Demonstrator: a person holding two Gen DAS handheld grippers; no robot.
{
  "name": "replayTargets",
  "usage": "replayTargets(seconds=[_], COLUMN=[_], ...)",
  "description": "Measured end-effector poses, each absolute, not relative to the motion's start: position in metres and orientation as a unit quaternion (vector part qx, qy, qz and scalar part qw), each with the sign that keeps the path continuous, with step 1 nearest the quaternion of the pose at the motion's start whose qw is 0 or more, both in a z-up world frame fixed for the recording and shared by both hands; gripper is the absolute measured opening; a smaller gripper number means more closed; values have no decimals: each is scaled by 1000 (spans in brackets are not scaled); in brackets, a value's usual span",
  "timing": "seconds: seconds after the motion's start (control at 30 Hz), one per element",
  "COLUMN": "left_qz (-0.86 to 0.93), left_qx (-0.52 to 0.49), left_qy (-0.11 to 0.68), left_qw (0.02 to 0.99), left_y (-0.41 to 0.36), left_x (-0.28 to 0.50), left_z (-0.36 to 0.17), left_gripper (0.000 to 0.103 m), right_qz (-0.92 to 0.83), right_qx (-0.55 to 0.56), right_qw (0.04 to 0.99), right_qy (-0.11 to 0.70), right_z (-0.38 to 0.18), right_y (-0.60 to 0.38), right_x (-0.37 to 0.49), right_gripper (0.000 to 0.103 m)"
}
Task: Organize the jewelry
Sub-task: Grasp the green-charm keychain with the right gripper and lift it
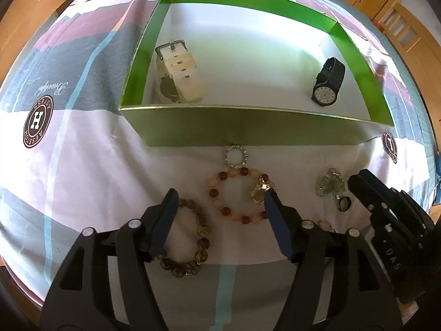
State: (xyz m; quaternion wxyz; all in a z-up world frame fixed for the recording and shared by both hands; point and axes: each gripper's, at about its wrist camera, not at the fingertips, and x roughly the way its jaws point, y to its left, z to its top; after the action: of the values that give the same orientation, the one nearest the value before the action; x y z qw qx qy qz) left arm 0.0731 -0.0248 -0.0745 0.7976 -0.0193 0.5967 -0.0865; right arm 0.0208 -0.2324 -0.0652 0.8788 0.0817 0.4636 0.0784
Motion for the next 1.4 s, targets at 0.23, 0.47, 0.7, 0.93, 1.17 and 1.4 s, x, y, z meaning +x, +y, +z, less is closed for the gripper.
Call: replayTargets(seconds=[0.23,0.47,0.7,0.93,1.17,1.4], left_qz=[-87,-63,-52,-50,-51,-65], left_qx=[-17,-56,-59,-58,-62,-70], left_qy=[603,596,610,612,616,605], left_qw=[793,798,789,787,783,790], left_y=[-23,8,14,10,14,11], left_x=[74,79,79,81,79,80], left_z=[-76,-68,-78,-80,-82,-80], left_gripper=[72,78,79,83,84,84], right_qz=[66,47,37,73,97,118], right_qx=[106,161,132,42,-2,19], right_qw=[880,867,851,858,854,863], right_qy=[458,470,507,507,511,491], right_z=[-57,-52,-70,-80,-93,-76], right_y=[-245,-274,-266,-224,-194,-194], right_x=[20,21,23,23,32,26], right_gripper=[22,37,37,37,20,7])
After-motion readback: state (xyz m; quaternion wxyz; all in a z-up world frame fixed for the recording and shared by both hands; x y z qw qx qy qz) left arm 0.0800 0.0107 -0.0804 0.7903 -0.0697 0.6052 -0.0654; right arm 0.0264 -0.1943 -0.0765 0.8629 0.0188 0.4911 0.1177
